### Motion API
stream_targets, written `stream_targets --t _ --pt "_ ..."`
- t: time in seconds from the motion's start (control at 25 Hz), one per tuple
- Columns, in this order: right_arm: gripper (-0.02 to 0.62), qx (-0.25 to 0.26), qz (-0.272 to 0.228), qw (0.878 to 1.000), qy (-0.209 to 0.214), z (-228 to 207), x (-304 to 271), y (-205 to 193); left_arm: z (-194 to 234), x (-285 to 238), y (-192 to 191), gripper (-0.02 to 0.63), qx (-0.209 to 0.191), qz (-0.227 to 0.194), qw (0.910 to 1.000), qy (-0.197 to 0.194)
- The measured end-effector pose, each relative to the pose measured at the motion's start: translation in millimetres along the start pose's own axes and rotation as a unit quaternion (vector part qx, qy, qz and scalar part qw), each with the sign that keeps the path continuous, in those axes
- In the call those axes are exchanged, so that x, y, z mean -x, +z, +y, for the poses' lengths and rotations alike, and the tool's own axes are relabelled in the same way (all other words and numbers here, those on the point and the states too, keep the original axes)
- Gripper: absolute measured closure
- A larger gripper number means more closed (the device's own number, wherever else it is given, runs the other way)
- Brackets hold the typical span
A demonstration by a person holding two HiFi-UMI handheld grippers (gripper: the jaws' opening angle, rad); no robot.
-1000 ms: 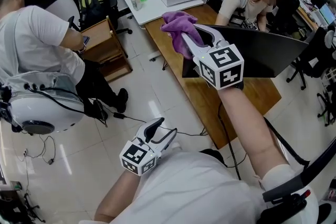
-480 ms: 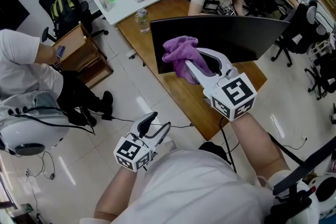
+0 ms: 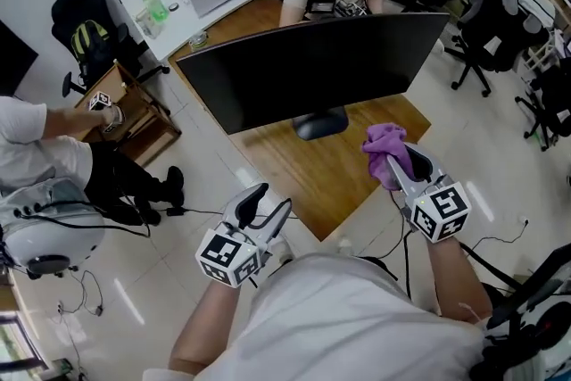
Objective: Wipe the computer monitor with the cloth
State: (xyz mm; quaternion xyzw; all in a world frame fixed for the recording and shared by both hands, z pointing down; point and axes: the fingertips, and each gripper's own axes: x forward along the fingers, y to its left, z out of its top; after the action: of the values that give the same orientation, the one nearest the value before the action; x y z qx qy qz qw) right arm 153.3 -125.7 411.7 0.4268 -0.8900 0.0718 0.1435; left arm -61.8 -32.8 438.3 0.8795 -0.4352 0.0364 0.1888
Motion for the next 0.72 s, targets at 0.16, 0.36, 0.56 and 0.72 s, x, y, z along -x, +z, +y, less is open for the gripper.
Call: stream_targets --t 0.16,0.36,0.56,0.72 --pt "0.472 -0.007 -0.001 1.000 -0.006 -41.3 42.6 -24.2 -38.1 -32.7 3.5 0.367 -0.012 -0.004 0.9999 0.001" --pt "0.472 -0.008 -0.014 1.000 0.002 -71.3 69.8 -32.8 -69.6 -53.1 7.3 0.367 -0.015 -0.006 0.9996 0.023" --pt "0.472 -0.009 -0.018 1.000 0.020 -85.1 83.8 -46.1 -91.3 -65.1 0.3 0.367 -0.021 -0.009 0.9990 0.037" --pt "0.472 -0.005 -0.021 0.999 0.029 -89.7 90.8 -51.9 -105.2 -68.9 -4.2 0.367 -0.023 -0.012 0.9987 0.044"
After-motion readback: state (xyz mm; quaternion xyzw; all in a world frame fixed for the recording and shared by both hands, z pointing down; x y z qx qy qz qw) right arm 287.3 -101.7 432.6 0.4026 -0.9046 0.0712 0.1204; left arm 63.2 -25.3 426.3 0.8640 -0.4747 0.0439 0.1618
